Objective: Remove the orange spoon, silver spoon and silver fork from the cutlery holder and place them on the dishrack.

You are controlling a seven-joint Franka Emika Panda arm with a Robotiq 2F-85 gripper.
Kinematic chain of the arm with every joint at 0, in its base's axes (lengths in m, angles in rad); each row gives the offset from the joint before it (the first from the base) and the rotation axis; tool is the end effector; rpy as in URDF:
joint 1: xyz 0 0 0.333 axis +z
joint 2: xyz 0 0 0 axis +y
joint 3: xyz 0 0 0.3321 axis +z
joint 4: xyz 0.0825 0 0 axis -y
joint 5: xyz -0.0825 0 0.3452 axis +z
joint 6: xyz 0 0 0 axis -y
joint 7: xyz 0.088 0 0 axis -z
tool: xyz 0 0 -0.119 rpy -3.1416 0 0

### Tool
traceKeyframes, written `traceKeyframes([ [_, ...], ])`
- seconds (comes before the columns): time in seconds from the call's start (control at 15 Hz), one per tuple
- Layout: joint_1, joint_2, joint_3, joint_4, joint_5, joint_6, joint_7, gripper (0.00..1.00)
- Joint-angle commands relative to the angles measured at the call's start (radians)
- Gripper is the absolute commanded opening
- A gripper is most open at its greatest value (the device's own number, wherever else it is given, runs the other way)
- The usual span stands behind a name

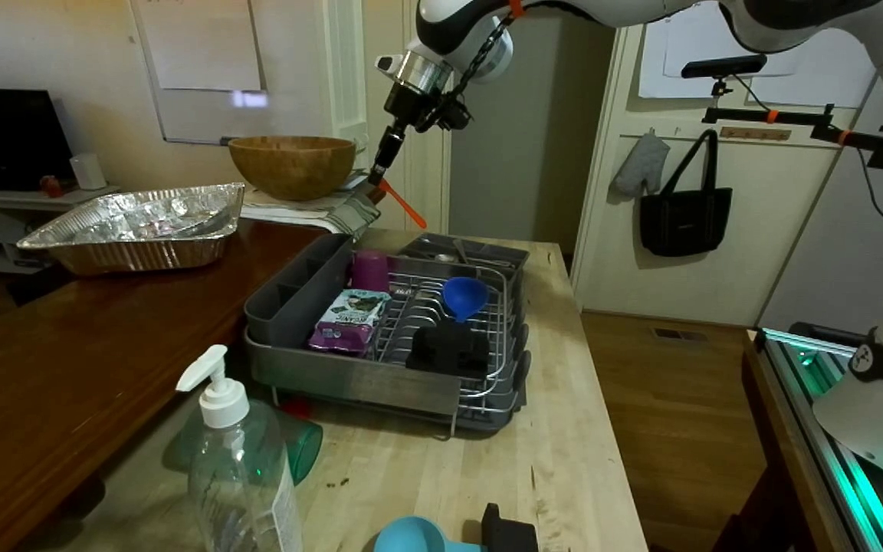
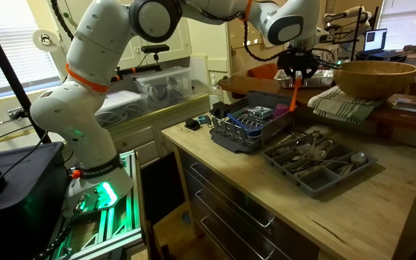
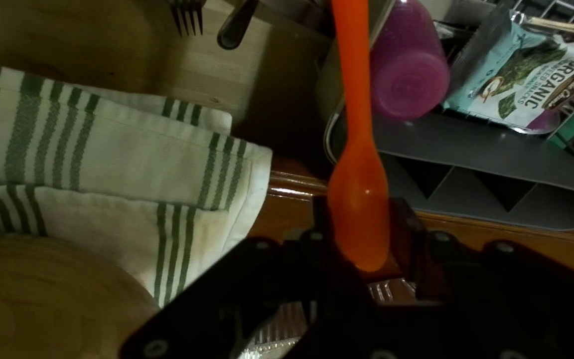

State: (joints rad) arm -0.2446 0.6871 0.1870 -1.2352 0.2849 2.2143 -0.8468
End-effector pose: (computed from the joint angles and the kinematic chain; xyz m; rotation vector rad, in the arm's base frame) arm 0.7419 -0.0718 0.4162 -2.7551 -0.8392 -0.6260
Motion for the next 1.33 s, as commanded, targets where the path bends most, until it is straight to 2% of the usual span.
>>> traceKeyframes([
  [0.0, 0.043, 0.01, -0.021, 0.041, -0.034, 0.027, -0.009, 0.08],
  [0.13, 0.066, 0.017, -0.021, 0.069, -0.058, 0.047, -0.023, 0.08],
  [0.47, 0.102, 0.083, 0.049, 0.173, -0.047, 0.11, -0.18, 0.08],
  [0.93, 0.079, 0.18, 0.193, 0.287, 0.063, 0.078, -0.531, 0.08],
  [1.07, 0.08, 0.197, 0.208, 0.304, 0.093, 0.063, -0.573, 0.08],
  [1.27, 0.087, 0.197, 0.206, 0.295, 0.12, 0.067, -0.565, 0.08],
])
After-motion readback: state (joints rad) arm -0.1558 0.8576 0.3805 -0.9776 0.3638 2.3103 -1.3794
